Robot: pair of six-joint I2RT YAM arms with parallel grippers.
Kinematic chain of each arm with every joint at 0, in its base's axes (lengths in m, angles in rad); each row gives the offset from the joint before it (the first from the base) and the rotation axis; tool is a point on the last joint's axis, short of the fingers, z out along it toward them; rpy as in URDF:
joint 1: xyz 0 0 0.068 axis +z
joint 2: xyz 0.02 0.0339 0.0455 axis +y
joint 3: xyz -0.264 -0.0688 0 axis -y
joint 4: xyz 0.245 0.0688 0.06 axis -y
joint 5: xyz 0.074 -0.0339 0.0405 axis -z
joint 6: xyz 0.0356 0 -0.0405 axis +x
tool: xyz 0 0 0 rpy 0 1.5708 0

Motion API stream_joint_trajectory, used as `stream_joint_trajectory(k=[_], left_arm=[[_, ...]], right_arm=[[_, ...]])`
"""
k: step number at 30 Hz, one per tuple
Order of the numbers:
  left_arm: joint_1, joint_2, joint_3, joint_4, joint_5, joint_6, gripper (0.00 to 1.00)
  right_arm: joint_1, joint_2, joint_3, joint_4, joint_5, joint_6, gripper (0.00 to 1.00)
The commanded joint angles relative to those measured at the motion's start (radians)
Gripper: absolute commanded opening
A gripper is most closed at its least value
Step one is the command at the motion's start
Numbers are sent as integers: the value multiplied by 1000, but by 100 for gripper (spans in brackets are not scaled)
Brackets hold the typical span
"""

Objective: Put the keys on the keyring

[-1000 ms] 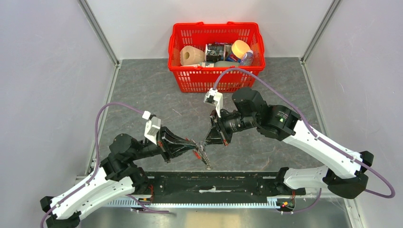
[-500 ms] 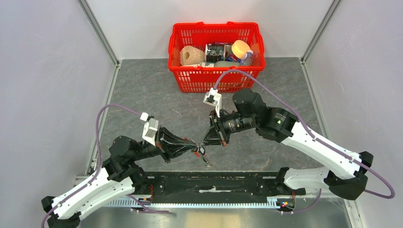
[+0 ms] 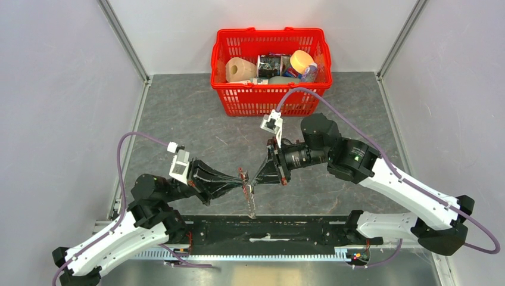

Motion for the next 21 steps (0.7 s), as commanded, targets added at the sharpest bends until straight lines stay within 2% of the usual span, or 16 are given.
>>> stream_joint_trajectory(k=[1, 6, 9, 11, 13, 17, 21], left_arm=[[1, -12, -1, 126, 27, -51, 2], [1, -6, -3, 160, 31, -70, 2], [1, -1, -3, 175, 34, -80, 2], [0, 0, -3, 186, 35, -87, 2], [0, 2, -5, 200, 39, -96, 2], [0, 9, -7, 230, 44, -123, 2], [0, 16, -14, 268, 46, -151, 2]], right_arm=[[-2, -35, -13, 70, -13, 24, 0], [-1, -45, -25, 101, -41, 49, 0], [-2, -44, -21, 110, -56, 55, 12], [-1, -48, -16, 109, -61, 51, 26], [-1, -53, -3, 101, -60, 35, 36], [-1, -56, 72, 25, -43, -26, 43], [-2, -48, 131, -16, -46, -71, 45]])
